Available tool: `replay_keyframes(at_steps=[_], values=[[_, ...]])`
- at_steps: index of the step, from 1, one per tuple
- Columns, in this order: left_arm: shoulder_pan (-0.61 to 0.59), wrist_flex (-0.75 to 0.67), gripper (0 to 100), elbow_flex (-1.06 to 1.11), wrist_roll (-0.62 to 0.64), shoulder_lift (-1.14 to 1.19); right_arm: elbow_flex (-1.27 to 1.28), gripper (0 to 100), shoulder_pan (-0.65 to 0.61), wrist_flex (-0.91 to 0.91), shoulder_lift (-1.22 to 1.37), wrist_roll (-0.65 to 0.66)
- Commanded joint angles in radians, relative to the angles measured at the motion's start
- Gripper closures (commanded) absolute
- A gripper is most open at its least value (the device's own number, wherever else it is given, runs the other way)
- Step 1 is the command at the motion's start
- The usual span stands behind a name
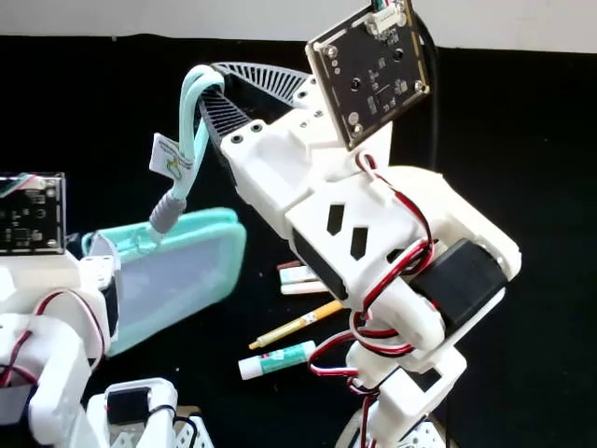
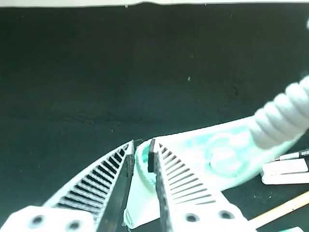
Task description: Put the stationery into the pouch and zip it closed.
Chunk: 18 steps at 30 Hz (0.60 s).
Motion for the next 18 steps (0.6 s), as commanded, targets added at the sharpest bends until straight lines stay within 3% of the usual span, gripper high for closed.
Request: replay_keyframes(at_steps=[1,6,14,18], values=[[0.012,0.018,90,0.09,-0.008,-0.01,-0.021,99.1,0.027,-0.004,-0.035,-0.008],[0.016,0.018,100,0.104,-0.06,-0.019,-0.021,99.1,0.087,-0.007,-0.035,-0.043],[0.01,0.011,99,0.094,-0.083,-0.021,-0.022,99.1,0.11,0.008,-0.036,-0.049],[-0.068,0.006,99,0.002,-0.083,-0.018,-0.022,99.1,0.157,0.016,-0.038,-0.049]])
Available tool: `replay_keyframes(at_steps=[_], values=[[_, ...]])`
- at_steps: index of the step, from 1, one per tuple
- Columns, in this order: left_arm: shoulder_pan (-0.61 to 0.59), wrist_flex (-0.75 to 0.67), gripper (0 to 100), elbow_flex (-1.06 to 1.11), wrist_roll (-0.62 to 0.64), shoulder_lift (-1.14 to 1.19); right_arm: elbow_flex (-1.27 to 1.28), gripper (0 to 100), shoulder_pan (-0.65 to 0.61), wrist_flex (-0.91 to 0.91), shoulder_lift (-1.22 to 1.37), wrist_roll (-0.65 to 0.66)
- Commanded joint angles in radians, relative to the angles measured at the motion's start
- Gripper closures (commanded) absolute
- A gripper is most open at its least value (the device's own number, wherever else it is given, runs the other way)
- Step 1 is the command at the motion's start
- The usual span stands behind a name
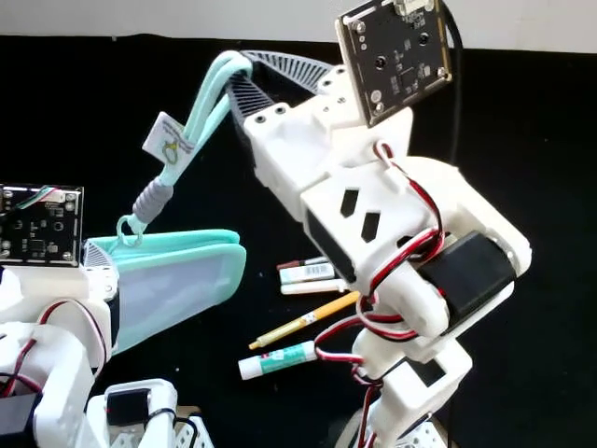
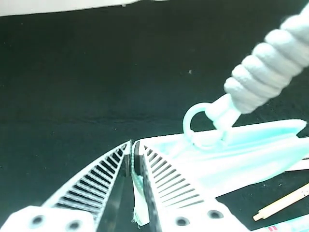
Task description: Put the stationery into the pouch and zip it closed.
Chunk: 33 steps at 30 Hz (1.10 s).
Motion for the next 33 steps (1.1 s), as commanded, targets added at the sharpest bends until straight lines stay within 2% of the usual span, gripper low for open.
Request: replay_keyframes(at_steps=[1,8,16,20,30,33], values=[[-0.079,-0.008,99,-0.051,-0.009,0.012,-0.022,99.1,0.061,0.002,-0.038,-0.012],[-0.159,-0.086,99,-0.128,-0.002,0.013,-0.093,99.1,0.07,-0.004,-0.035,-0.012],[-0.157,-0.196,99,-0.12,0.157,0.013,-0.094,99.1,0.071,0.002,-0.028,-0.009],[-0.159,-0.204,99,-0.117,0.19,0.013,-0.094,99.1,0.14,0.018,-0.028,-0.011],[-0.213,-0.261,99,0.018,0.184,0.013,-0.094,99.1,0.306,0.079,-0.028,-0.012],[-0.213,-0.261,99,0.016,0.184,0.013,-0.094,99.1,0.318,0.079,-0.028,-0.012]])
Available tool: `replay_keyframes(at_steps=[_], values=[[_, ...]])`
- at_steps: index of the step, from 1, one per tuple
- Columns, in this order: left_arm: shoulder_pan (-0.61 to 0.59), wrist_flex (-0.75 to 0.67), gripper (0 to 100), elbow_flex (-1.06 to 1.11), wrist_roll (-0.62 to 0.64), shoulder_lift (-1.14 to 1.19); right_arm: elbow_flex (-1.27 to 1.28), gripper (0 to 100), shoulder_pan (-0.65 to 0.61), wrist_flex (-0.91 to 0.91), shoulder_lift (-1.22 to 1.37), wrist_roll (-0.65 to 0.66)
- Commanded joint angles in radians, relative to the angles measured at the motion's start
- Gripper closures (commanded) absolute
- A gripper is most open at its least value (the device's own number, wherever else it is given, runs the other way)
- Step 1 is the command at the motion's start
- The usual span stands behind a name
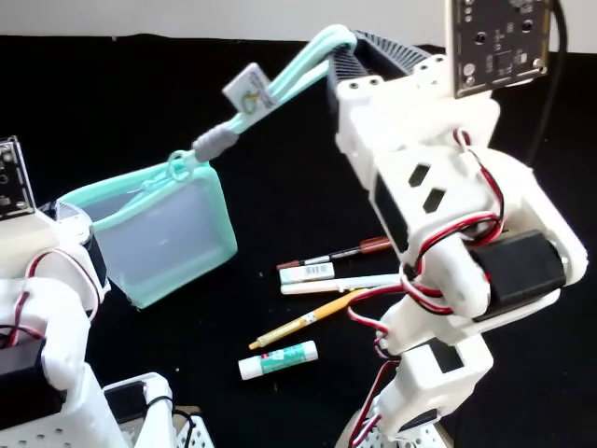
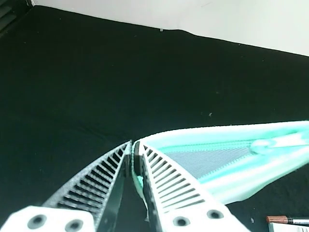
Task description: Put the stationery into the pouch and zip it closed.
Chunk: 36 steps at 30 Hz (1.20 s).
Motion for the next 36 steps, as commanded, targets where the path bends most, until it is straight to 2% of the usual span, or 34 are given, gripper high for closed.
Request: replay_keyframes(at_steps=[1,33,36], values=[[-0.022,-0.025,99,0.001,0.0,0.001,-0.036,99.1,0.036,0.005,-0.028,-0.009],[-0.018,-0.021,99,0.007,0.0,-0.001,-0.016,98.8,0.085,0.021,-0.027,-0.011],[-0.018,-0.021,99,0.007,0.0,-0.001,0.085,92.9,0.082,0.022,-0.028,-0.032]])
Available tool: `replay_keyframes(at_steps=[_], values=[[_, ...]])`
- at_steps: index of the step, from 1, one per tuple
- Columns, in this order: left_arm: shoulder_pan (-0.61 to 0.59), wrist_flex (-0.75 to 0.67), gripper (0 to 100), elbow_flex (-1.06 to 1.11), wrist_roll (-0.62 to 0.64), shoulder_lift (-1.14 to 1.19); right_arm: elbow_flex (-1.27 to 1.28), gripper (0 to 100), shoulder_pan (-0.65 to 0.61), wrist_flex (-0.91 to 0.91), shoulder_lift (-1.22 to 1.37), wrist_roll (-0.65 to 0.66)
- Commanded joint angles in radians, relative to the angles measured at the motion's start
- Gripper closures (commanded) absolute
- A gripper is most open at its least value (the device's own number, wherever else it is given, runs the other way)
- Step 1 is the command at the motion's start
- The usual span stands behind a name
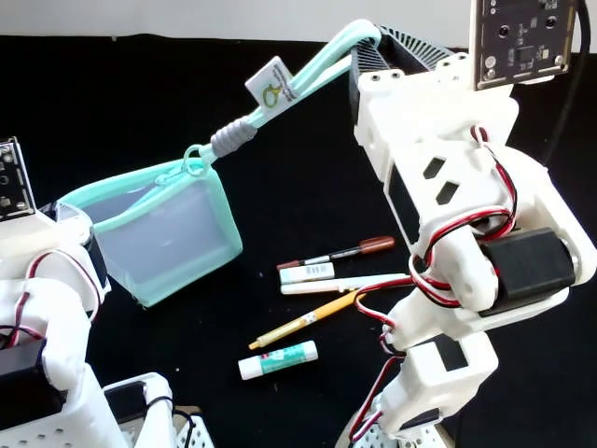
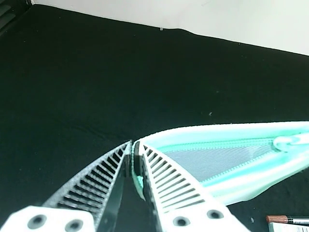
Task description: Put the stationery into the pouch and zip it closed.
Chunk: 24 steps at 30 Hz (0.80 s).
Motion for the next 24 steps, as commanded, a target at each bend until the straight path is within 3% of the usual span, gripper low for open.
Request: replay_keyframes(at_steps=[1,4,12,19,24], values=[[-0.018,-0.018,99,-0.002,-0.002,0.004,0.105,88.5,0.03,0.013,-0.027,-0.072],[-0.018,-0.02,99,-0.002,-0.002,0.004,0.229,78.6,0.033,0.013,-0.031,-0.137],[-0.018,-0.02,99,-0.004,-0.002,0.004,0.57,78.2,0.021,0.012,-0.028,-0.137],[-0.018,-0.02,99,-0.007,-0.002,0.004,0.941,78.2,-0.117,0.008,-0.027,-0.137],[-0.018,-0.018,99,-0.005,-0.002,0.004,1.056,78.2,-0.209,0.007,-0.028,-0.143]])
